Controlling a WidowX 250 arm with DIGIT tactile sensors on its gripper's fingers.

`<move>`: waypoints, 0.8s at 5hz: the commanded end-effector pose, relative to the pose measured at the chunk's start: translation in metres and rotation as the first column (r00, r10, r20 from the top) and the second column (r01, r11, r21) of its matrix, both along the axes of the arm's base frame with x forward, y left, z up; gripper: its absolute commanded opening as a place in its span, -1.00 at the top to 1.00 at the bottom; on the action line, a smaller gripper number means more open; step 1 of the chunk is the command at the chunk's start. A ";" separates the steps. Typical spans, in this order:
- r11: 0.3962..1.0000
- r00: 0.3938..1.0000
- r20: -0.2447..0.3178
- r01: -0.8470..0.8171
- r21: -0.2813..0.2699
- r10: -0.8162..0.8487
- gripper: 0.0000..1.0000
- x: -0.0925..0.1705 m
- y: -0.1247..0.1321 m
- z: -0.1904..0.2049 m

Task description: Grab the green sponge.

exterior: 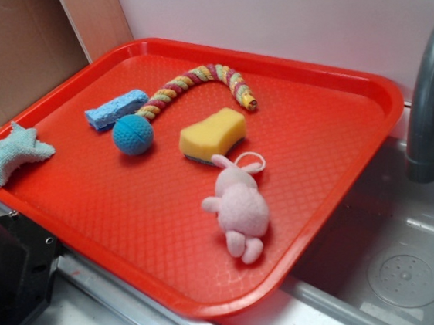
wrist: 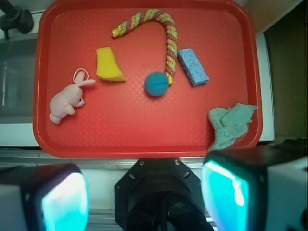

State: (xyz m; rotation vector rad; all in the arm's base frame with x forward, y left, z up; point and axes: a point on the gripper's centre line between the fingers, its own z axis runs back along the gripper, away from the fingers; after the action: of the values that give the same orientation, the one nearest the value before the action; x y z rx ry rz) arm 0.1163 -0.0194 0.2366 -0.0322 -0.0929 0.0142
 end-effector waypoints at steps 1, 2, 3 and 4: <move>1.000 1.000 0.000 0.000 0.000 0.000 -1.00 0.000 0.000 0.000; 0.998 0.986 -0.166 0.016 0.054 -0.007 -1.00 0.032 -0.020 -0.050; 0.996 0.994 -0.074 0.083 -0.022 -0.085 -1.00 0.066 -0.051 -0.095; 0.988 0.989 -0.028 0.146 -0.052 -0.148 -1.00 0.105 -0.076 -0.128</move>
State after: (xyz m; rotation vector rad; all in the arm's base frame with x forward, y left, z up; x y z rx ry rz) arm 0.2107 -0.0875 0.0905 -0.0685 0.0060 -0.1232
